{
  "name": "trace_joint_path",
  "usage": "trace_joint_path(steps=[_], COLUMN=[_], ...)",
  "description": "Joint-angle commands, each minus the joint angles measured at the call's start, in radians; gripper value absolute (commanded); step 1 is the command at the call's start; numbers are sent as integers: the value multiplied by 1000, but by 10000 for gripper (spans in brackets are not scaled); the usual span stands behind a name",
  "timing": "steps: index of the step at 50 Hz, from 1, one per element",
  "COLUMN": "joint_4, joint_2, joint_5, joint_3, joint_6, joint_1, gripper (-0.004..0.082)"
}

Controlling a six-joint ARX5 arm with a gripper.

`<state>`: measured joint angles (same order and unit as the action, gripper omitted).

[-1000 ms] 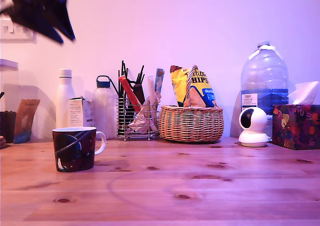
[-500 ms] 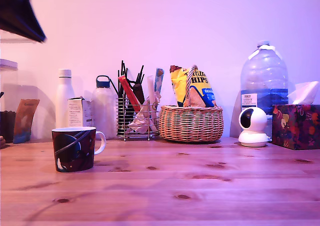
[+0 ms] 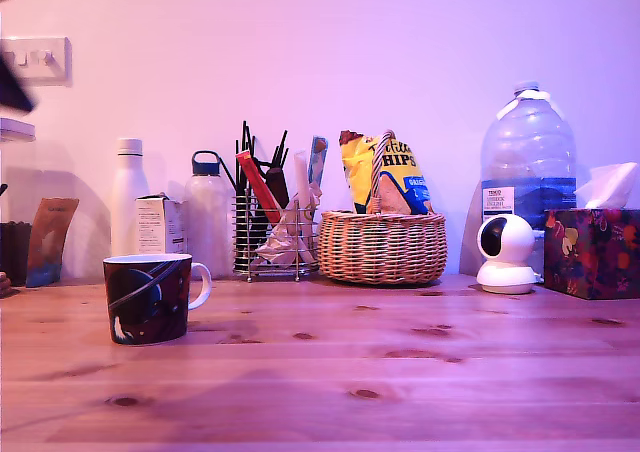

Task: Pick up the coffee capsules from the table one by one and drop them inside the nearest coffee cup

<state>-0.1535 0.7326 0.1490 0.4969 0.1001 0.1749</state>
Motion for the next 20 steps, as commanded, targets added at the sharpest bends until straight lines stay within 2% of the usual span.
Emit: trace_joint_path(steps=[1,6,7,9,10,20], joint_4=[19,31,30,27,27,-5], joint_2=[-29,-82,-93,-114,-124,-232], joint_5=[0,4,5,5,5,4], joint_3=[-45,-91,-98,-110,-115,-146], joint_6=[9,20,35,37,54,85], joint_1=[-13,-25,-26,-26,-26,-26], gripper=[-19,-19,-19,-19,-19,-19])
